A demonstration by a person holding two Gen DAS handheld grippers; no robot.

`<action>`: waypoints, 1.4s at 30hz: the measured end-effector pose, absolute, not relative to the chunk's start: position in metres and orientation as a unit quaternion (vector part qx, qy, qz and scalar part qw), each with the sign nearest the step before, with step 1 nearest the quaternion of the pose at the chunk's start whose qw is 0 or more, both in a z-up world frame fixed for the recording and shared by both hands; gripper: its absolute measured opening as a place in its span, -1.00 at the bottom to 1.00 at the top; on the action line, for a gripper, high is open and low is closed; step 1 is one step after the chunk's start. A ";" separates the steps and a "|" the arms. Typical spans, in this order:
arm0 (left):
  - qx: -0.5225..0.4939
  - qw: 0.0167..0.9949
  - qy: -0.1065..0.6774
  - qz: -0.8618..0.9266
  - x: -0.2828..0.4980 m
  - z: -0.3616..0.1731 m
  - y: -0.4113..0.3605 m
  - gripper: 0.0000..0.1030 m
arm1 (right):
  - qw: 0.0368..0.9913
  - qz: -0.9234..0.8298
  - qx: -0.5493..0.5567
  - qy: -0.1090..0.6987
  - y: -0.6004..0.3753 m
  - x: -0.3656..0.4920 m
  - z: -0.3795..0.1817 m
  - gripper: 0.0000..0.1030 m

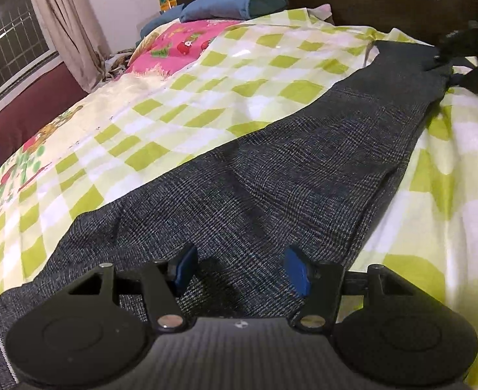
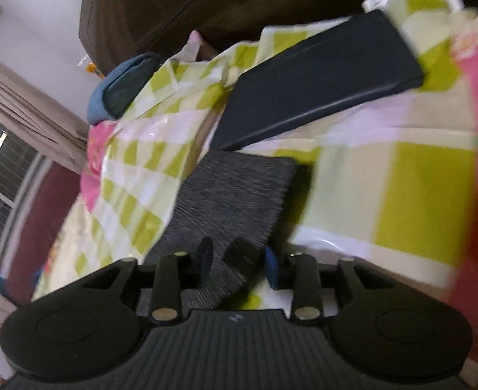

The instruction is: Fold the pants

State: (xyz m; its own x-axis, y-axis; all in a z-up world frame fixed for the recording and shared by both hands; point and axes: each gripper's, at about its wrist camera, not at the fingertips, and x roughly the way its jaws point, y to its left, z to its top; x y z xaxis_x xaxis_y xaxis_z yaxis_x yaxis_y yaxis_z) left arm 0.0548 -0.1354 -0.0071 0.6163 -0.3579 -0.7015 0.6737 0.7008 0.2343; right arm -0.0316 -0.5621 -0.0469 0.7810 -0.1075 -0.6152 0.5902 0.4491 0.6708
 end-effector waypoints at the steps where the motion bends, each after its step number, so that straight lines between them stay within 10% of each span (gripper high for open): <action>1: 0.252 0.864 0.320 -0.297 0.054 -0.006 -0.138 0.40 | 0.812 -0.215 0.479 0.254 -0.562 -0.026 -0.047 -0.20; 3: 0.256 0.862 0.320 -0.299 0.053 -0.005 -0.141 0.40 | 0.814 -0.208 0.482 0.249 -0.562 -0.024 -0.048 -0.22; 6: 0.255 0.861 0.323 -0.300 0.055 -0.007 -0.146 0.40 | 0.799 -0.219 0.507 0.238 -0.569 -0.031 -0.054 -0.86; 18: 0.200 0.880 0.325 -0.283 0.044 0.004 -0.091 0.40 | 0.897 0.036 0.375 0.232 -0.400 0.047 0.072 -0.86; 30: 0.138 0.917 0.345 -0.148 0.040 0.018 0.045 0.44 | 0.871 0.242 0.156 0.399 -0.096 0.116 0.044 -0.86; 42: 0.026 0.930 0.347 -0.114 0.034 0.025 0.107 0.44 | 0.907 0.242 0.111 0.327 -0.044 0.127 0.098 -0.86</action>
State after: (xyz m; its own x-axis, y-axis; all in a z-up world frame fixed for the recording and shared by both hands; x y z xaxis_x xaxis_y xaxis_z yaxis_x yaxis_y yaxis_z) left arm 0.0338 0.1074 0.0249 0.7325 -0.1947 -0.6523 0.2308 0.9725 -0.0311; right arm 0.1271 -0.0437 0.0980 0.6699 0.5109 -0.5386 -0.3659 0.8585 0.3593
